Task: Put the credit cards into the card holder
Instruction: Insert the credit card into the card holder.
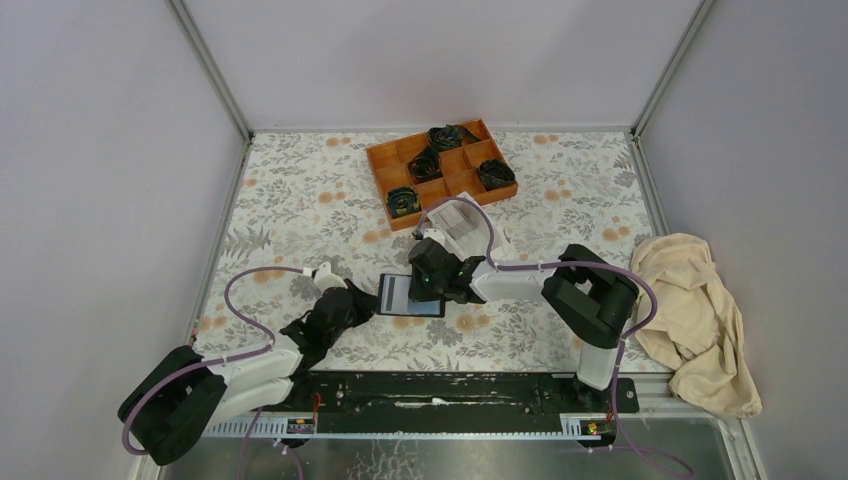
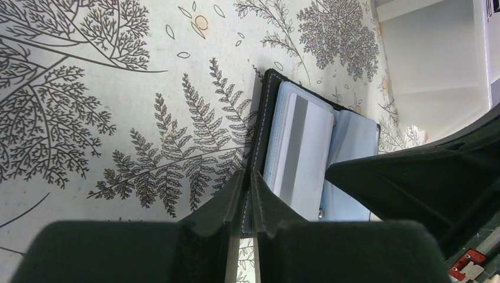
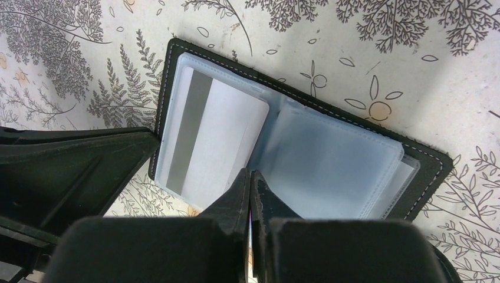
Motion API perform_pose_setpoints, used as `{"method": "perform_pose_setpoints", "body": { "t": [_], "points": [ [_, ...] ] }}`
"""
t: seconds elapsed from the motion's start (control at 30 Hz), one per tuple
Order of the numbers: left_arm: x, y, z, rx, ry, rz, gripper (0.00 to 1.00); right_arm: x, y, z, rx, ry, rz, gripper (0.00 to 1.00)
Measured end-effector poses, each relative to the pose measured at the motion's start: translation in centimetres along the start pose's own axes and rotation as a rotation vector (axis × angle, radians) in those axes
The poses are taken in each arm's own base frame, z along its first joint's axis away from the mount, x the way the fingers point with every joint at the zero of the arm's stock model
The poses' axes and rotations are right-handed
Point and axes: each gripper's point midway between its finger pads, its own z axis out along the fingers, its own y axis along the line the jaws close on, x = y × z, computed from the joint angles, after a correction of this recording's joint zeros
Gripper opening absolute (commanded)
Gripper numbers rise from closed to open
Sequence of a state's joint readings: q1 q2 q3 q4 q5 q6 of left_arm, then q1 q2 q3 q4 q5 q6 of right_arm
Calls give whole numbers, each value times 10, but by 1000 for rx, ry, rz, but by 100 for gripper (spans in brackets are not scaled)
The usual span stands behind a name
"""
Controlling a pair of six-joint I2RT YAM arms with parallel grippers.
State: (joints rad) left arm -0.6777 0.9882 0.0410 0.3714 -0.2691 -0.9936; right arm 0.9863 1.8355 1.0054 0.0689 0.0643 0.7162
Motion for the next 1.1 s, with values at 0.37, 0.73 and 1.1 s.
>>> {"method": "perform_pose_setpoints", "body": {
  "t": [0.37, 0.73, 1.1],
  "points": [
    [0, -1, 1, 2, -2, 0, 15, 1, 4, 3, -16, 6, 0, 0],
    [-1, -1, 0, 4, -3, -1, 18, 0, 5, 3, -17, 13, -7, 16],
    [-10, -8, -6, 28, -36, -10, 43, -10, 10, -13, 31, -10, -122, 44]
  ]
}}
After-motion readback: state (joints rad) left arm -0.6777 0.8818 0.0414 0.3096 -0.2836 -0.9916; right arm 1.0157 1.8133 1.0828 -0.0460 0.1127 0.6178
